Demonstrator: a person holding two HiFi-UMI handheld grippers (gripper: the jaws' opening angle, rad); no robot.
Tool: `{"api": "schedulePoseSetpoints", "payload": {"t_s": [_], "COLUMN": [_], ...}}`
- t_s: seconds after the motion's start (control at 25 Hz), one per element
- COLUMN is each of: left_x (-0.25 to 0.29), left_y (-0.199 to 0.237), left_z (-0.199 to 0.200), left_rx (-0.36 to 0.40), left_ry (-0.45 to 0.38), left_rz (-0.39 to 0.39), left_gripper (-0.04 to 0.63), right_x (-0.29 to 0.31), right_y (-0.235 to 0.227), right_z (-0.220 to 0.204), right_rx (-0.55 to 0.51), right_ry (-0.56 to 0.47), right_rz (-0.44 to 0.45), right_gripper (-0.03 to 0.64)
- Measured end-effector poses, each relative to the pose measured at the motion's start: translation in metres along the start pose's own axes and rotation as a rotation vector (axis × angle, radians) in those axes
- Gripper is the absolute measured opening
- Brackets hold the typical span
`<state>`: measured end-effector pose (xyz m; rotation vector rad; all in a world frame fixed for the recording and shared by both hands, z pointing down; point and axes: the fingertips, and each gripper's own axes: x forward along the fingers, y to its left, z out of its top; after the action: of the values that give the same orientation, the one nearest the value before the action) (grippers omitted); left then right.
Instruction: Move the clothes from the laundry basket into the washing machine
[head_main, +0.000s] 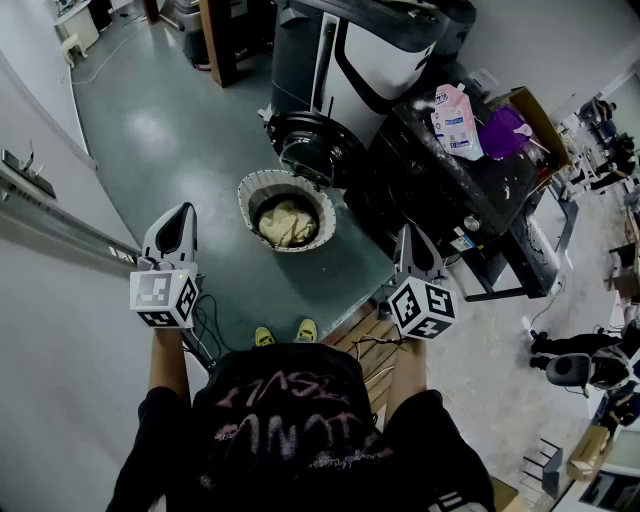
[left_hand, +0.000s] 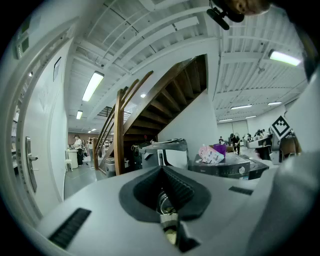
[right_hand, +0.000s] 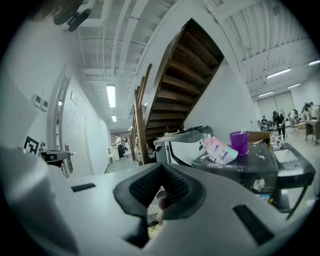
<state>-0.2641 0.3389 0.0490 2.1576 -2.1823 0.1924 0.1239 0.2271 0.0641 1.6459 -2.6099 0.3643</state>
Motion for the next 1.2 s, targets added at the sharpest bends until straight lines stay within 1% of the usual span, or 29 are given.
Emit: {"api": "schedulePoseSetpoints", "payload": {"t_s": [0.28,0.48,0.6,0.76,0.84,0.92,1.0,1.04,1.12,1.2], "left_x": [-0.006,-0.008,-0.008,-0.005,-0.006,-0.008,-0.010,-0.010,-0.010,-0.010], "left_y": [-0.001,-0.002,-0.004,-0.008,-0.008,-0.004,0.000,0.001,0.001,0.000], "left_z": [0.000,0.003,0.004,0.005,0.005,0.003,0.003,0.003,0.004,0.005], "left_rx": [-0.008,-0.001,0.004,0.052,0.049,0.009,-0.016,-0.022,-0.040,-0.057], "left_ry": [-0.008,-0.012,-0.015,-0.005,-0.008,-0.011,-0.015,-0.018,-0.025,-0.033], "left_rz": [0.011,0.005,-0.012,-0.035,-0.032,-0.029,-0.031,-0.035,-0.043,-0.045], "left_gripper": [0.011,0.011,0.011,0.011,0.016,0.023,0.042,0.069,0.142,0.187], "right_x": [-0.003,-0.005,-0.004,-0.002,-0.002,-0.004,-0.004,-0.004,-0.003,-0.001], "right_y": [-0.002,0.001,0.003,0.005,0.003,0.002,0.004,0.006,0.009,0.012], "right_z": [0.001,0.006,0.008,0.007,0.007,0.007,0.007,0.006,0.004,0.003], "right_rx": [-0.002,-0.019,-0.025,-0.037,-0.030,-0.027,-0.027,-0.025,-0.019,-0.013], "right_ry": [-0.014,-0.025,-0.047,-0.053,-0.053,-0.055,-0.063,-0.063,-0.059,-0.055], "right_rz": [0.000,0.003,-0.003,0.009,0.010,-0.001,0.002,0.010,0.028,0.053], "right_gripper": [0.003,0.003,0.003,0.005,0.025,0.048,0.115,0.150,0.197,0.243]}}
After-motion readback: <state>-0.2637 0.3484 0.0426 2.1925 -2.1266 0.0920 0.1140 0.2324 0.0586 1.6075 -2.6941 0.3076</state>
